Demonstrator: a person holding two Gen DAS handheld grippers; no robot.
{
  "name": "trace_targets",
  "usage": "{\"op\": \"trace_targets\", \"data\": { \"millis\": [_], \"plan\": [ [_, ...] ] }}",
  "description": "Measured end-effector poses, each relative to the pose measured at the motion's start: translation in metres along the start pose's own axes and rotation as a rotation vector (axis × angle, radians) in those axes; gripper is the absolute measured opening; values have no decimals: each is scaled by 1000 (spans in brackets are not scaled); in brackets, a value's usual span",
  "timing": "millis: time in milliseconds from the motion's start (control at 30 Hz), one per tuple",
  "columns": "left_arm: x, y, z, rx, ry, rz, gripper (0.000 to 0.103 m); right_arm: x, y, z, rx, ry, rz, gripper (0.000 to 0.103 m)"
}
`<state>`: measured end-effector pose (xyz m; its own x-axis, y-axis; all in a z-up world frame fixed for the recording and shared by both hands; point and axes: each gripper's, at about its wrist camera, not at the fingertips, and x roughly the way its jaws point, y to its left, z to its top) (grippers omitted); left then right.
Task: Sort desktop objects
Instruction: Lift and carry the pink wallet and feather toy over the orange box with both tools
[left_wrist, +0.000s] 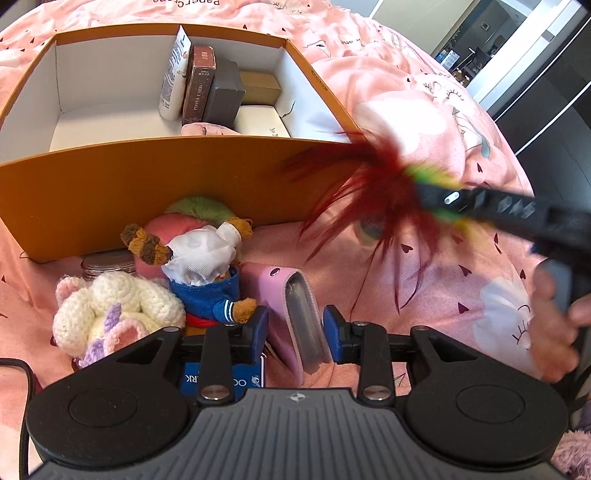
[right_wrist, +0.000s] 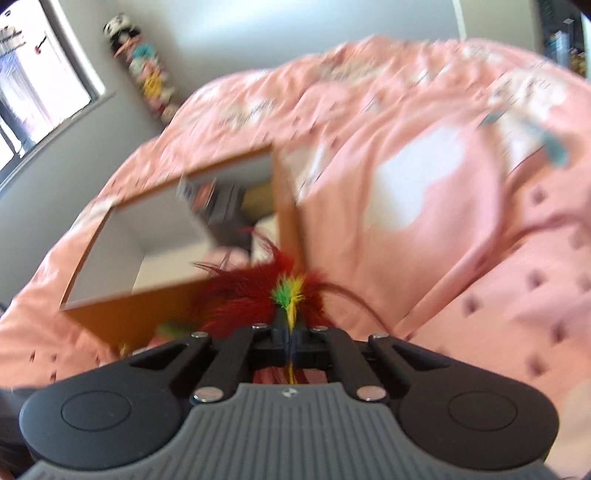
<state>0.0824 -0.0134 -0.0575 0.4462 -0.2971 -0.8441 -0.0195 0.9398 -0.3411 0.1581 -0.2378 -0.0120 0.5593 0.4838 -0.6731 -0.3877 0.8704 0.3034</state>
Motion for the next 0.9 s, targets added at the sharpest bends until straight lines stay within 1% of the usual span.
{"op": "trace_targets", "data": {
  "millis": [67, 200, 333, 400, 467, 533, 633, 767, 900],
  "plan": [
    [2, -4, 1, 8, 2, 20, 42, -7, -2, 6, -9, -24, -34, 1],
    [7, -16, 4, 42, -7, 71, 44, -10, -5, 9, -3, -30, -28, 1],
    [0, -24, 0, 80, -17, 129, 32, -8, -6, 5, -4, -12, -13, 1],
    [-7, -24, -4, 86, -10, 152, 30, -7, -6, 2, -1, -9, -11, 1],
    [-12, -19, -6, 63, 7, 159, 27, -6, -6, 1, 1, -8, -9, 1],
    [-17, -13, -8, 32, 12, 164, 27, -4, -5, 1, 0, -6, -9, 1],
    [-15, -11, -10, 15, 20, 167, 27, -2, -4, 0, 0, -1, -6, 1],
    [-1, -14, -7, 43, 27, 186, 26, 0, -3, -4, -5, 11, -9, 1],
    [0, -15, -7, 65, 15, 170, 23, -1, -6, -6, 1, 13, -17, 1]
  ]
}}
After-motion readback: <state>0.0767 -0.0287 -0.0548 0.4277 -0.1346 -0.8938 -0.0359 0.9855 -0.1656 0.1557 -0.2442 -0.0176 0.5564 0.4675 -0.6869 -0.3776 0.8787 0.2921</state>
